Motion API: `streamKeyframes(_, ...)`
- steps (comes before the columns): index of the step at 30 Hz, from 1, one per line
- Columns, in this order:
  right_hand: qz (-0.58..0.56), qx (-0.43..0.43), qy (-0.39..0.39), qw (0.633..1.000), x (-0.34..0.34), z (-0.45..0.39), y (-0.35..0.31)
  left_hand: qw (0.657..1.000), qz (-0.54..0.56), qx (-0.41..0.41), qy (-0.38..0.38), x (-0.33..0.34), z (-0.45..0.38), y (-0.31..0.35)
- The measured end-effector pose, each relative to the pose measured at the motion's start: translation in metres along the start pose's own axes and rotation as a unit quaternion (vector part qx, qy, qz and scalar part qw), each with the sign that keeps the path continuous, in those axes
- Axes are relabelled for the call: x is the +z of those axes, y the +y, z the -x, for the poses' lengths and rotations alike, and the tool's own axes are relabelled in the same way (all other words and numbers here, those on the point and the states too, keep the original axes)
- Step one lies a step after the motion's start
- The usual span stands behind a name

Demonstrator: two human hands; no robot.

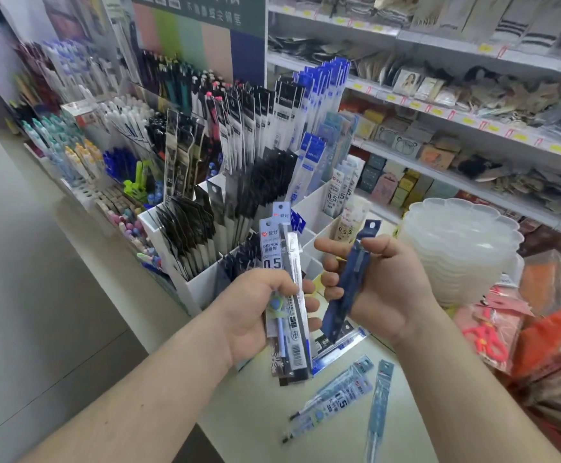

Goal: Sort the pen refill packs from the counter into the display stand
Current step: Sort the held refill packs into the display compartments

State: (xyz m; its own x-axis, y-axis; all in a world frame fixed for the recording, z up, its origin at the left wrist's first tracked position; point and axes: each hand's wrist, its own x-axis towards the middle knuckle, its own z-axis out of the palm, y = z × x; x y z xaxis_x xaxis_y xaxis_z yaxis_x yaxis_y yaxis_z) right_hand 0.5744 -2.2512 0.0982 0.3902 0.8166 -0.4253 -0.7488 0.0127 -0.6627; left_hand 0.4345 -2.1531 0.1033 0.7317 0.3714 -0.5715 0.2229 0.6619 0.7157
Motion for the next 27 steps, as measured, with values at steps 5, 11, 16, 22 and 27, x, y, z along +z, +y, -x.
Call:
streamKeyframes(5,0.078,-0.094,0.179,0.976,-0.011,-0.008,0.007,0.983,-0.106,0.147,0.017,-0.014,0.015,0.012)
streamKeyframes(11,0.287,-0.164,0.227,0.916,-0.026,-0.012,0.011,0.934,-0.230,0.245,0.124,-0.038,0.023,0.021)
streamKeyframes(16,0.334,-0.311,0.238,0.857,-0.022,-0.015,0.013,0.921,-0.237,0.257,0.172,-0.049,0.029,0.024)
streamKeyframes(22,0.350,-0.340,0.214,0.847,-0.003,-0.015,0.015,0.921,-0.231,0.255,0.183,-0.055,0.035,0.022)
streamKeyframes(27,0.383,-0.356,0.191,0.831,0.015,-0.015,0.024,0.922,-0.228,0.251,0.186,-0.057,0.038,0.019)
